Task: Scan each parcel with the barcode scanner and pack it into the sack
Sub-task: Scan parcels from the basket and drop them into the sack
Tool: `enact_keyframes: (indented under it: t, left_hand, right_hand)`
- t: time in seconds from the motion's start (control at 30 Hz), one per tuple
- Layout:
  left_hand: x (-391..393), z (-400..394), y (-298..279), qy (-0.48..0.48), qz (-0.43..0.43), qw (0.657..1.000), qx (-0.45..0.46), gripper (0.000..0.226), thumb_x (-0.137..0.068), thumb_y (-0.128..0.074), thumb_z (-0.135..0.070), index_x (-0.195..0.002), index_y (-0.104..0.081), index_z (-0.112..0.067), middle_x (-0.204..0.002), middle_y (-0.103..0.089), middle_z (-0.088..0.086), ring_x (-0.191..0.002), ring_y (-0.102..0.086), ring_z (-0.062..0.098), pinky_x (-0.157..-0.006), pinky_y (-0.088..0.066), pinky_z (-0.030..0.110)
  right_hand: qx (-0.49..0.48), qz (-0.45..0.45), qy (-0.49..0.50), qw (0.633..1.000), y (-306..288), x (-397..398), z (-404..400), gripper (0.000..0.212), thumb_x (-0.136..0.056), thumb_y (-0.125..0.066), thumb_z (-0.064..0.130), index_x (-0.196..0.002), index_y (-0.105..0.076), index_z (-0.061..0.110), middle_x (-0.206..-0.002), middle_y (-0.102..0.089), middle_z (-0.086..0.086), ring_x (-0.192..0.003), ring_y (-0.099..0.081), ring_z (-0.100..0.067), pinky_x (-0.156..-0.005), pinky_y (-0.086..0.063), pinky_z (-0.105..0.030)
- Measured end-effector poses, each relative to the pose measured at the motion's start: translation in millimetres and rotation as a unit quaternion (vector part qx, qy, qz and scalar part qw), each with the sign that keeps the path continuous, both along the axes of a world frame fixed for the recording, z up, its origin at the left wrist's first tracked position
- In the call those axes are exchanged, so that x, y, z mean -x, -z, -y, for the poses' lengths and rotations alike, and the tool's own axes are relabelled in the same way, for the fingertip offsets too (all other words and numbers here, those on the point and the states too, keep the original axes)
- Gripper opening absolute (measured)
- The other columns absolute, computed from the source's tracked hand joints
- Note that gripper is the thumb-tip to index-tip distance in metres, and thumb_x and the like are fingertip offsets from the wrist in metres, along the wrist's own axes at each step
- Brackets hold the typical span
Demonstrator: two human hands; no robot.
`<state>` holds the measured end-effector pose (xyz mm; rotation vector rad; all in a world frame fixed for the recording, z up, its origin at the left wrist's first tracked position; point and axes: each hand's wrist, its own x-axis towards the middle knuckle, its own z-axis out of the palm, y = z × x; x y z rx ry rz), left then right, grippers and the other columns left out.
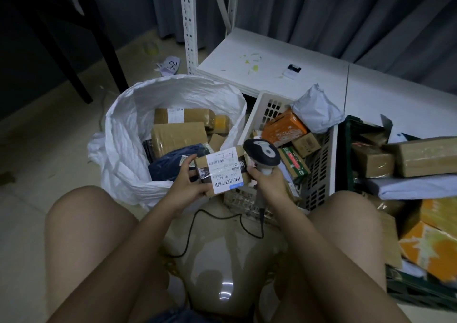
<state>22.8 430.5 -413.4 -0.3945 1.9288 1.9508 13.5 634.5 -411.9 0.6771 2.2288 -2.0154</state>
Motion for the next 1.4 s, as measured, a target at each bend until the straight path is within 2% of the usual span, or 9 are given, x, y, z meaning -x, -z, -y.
enact_keyframes:
  t: [0.13,0.3,0.37,0.47,0.63,0.8,1.03,1.2,1.4]
  left_hand:
    - [4,2,-2,-0.044,-0.04,0.998,0.021,0.086,-0.086,-0.063,0.006,-0.149,-0.019,-0.032,-0.138,-0.049,0.007,-0.098,-0.059,0.01,-0.083,-0.054,0.038]
    - [14,8,-3,-0.08,-0.072,0.994,0.021,0.088,-0.086,-0.063,0.007,-0.15,-0.017,-0.032,-0.146,-0.044,0.006,-0.115,-0.059,0.021,-0.078,-0.054,0.029]
    - [18,9,-4,-0.083,-0.088,0.992,0.037,0.089,-0.086,-0.063,0.007,-0.151,-0.016,-0.031,-0.151,-0.038,0.005,-0.123,-0.054,0.022,-0.078,-0.052,0.025]
    - [22,11,-6,-0.08,-0.109,0.989,0.053,0.089,-0.085,-0.062,0.009,-0.151,-0.017,-0.031,-0.153,-0.035,0.006,-0.13,-0.048,0.025,-0.09,-0.049,0.031]
    - [26,16,-6,-0.082,-0.13,0.984,0.085,0.089,-0.084,-0.064,0.007,-0.15,-0.019,-0.032,-0.15,-0.037,0.009,-0.129,-0.048,0.028,-0.102,-0.046,0.046]
    - [25,15,-8,-0.082,-0.14,0.982,0.094,0.089,-0.084,-0.064,0.008,-0.15,-0.019,-0.032,-0.15,-0.037,0.008,-0.128,-0.049,0.025,-0.094,-0.048,0.034]
    - [24,15,-4,-0.074,-0.144,0.982,0.094,0.091,-0.083,-0.065,0.008,-0.149,-0.019,-0.035,-0.15,-0.038,0.008,-0.128,-0.05,0.025,-0.099,-0.048,0.042]
    - [24,16,-1,-0.074,-0.147,0.982,0.094,0.09,-0.084,-0.065,0.007,-0.149,-0.02,-0.037,-0.151,-0.036,0.008,-0.127,-0.051,0.025,-0.094,-0.048,0.036]
    - [29,21,3,-0.103,-0.157,0.977,0.098,0.089,-0.083,-0.067,0.006,-0.15,-0.021,-0.031,-0.147,-0.04,0.006,-0.124,-0.051,0.021,-0.095,-0.049,0.037]
  right_hand:
    - [0.025,0.001,0.001,1.0,0,-5,-3,0.037,-0.09,-0.067,0.016,-0.125,-0.056,0.009,-0.109,-0.066,-0.009,-0.101,-0.063,-0.026,-0.081,-0.051,-0.034]
    - [-0.009,0.03,-0.136,0.99,0,-21,-8,0.031,-0.089,-0.067,0.014,-0.117,-0.055,0.012,-0.087,-0.061,0.002,-0.074,-0.058,-0.011,-0.058,-0.046,-0.018]
    - [-0.017,0.03,-0.153,0.988,1,-27,-5,0.021,-0.09,-0.066,0.013,-0.109,-0.057,0.014,-0.078,-0.06,0.001,-0.066,-0.056,-0.012,-0.055,-0.045,-0.02]
    - [-0.036,0.036,-0.159,0.986,0,-31,1,0.026,-0.085,-0.071,0.018,-0.107,-0.058,0.012,-0.076,-0.06,0.003,-0.066,-0.056,-0.012,-0.058,-0.044,-0.026]
    - [-0.04,-0.011,-0.181,0.983,-8,-38,5,0.018,-0.084,-0.075,0.015,-0.096,-0.061,0.015,-0.07,-0.061,0.01,-0.059,-0.058,0.002,-0.053,-0.044,-0.014]
    - [-0.03,-0.032,-0.163,0.986,-19,-42,9,0.019,-0.081,-0.078,0.017,-0.071,-0.063,0.011,-0.056,-0.061,0.0,-0.05,-0.056,-0.012,-0.055,-0.047,-0.03]
    - [-0.028,-0.043,-0.141,0.989,-25,-42,13,0.013,-0.082,-0.074,0.012,-0.08,-0.064,0.003,-0.062,-0.062,-0.008,-0.052,-0.055,-0.015,-0.057,-0.048,-0.033]
    - [-0.031,-0.042,-0.144,0.988,-26,-43,12,0.019,-0.083,-0.073,0.011,-0.086,-0.063,-0.004,-0.063,-0.061,-0.008,-0.053,-0.054,-0.015,-0.057,-0.048,-0.034]
    - [-0.02,-0.05,-0.128,0.99,-29,-40,11,0.018,-0.083,-0.074,0.01,-0.075,-0.06,0.002,-0.057,-0.059,-0.006,-0.049,-0.054,-0.011,-0.052,-0.047,-0.024]
